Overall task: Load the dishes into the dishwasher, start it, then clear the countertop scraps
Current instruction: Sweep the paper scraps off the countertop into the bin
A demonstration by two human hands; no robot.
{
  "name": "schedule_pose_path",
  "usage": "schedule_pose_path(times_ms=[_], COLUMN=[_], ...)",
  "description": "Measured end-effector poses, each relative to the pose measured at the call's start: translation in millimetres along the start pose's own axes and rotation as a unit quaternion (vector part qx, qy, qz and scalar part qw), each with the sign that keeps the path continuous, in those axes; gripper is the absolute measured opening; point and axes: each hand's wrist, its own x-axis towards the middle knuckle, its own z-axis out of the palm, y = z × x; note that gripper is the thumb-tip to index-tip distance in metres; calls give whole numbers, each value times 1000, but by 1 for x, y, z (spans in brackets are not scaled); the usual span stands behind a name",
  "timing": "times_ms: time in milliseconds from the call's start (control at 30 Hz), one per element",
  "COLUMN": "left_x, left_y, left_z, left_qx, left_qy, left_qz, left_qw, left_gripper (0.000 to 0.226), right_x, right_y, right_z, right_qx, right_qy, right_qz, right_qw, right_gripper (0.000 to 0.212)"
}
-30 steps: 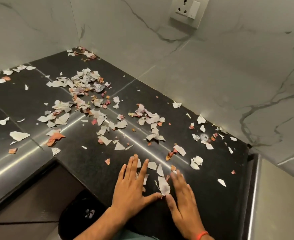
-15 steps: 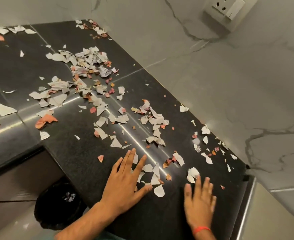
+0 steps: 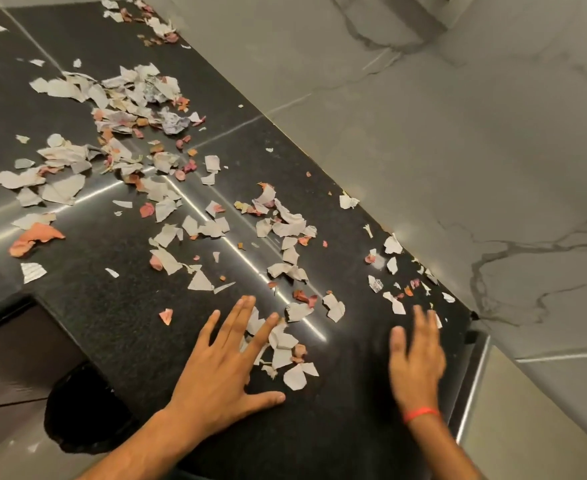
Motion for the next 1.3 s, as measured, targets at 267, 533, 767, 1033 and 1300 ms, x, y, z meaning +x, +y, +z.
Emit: schedule_pose_path(times_ms=[267, 533, 767, 1033, 1300], left_x=[2, 7, 7, 8, 9], left_y=[2, 2, 4, 5, 7], left_z=[-3, -5, -8, -11, -14], left_qx=[11, 0, 4, 5, 6], left_qy=[-1, -2, -21, -35, -39], left_qz=[14, 21, 2, -7, -10], left_qw=[1000, 1000, 1000, 999, 999], left_gripper=[115, 116, 123, 124, 125], right_x=[19, -69, 11, 98, 25], right_y=[16, -114, -45, 67, -43], right_z=[27, 54, 30, 1, 47], right_qx=[-153, -28, 57, -111, -146], right_qy=[-89, -233, -82, -97, -143], right_qz=[91, -217, -97, 156, -130], right_qw=[980, 948, 990, 977, 970], right_gripper=[79, 71, 68, 73, 77])
